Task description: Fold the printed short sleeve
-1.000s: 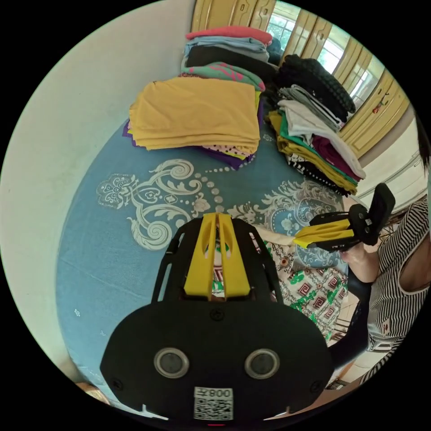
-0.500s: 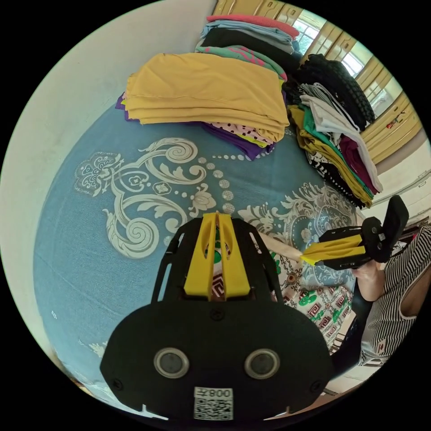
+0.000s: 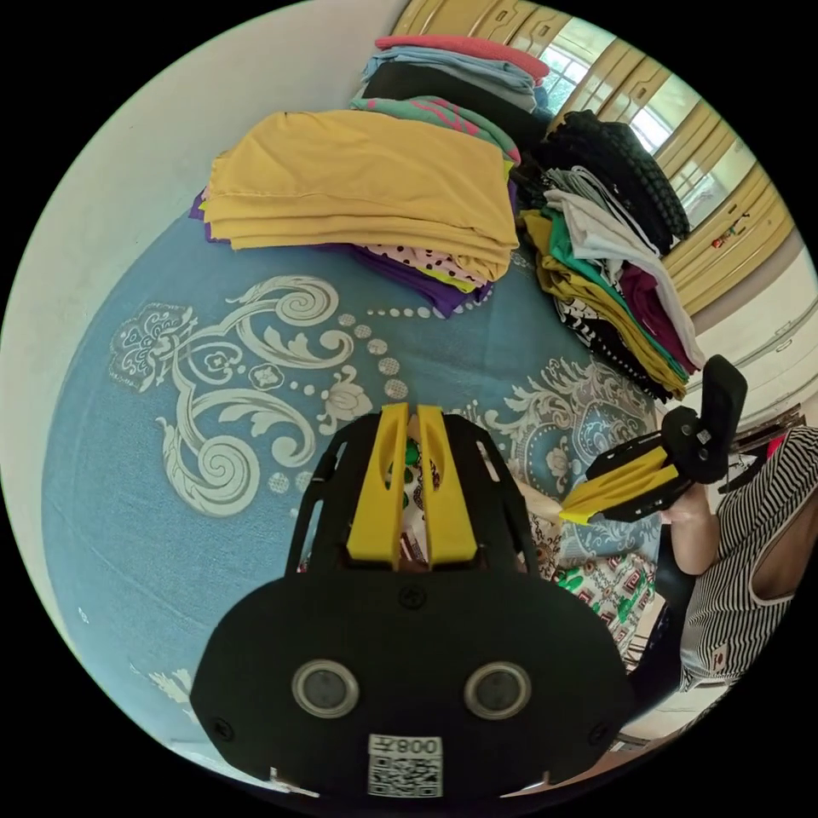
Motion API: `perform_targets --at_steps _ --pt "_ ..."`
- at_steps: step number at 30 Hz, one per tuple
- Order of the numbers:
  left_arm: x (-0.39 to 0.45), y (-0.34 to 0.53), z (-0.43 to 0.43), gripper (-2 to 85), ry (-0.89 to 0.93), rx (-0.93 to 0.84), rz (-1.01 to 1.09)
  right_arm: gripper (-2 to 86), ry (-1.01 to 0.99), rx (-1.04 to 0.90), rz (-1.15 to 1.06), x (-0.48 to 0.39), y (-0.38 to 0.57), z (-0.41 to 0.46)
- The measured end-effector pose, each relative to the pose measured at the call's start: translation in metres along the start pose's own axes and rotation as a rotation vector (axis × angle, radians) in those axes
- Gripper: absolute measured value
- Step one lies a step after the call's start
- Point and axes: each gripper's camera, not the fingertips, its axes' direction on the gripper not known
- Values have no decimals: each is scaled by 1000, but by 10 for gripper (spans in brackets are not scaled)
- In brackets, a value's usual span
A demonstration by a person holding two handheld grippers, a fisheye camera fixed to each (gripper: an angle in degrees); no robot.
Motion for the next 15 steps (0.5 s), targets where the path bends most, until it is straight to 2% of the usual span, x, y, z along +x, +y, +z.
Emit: perform_targets --at_steps 9,11,15 --pt "5 101 -30 11 11 188 -58 3 13 113 -4 -18 -15 -23" --pt "7 124 -17 8 39 166 -65 2 -1 126 -29 -29 -21 -20" --pt "9 167 29 3 8 21 -99 1 46 2 -41 -51 -39 6"
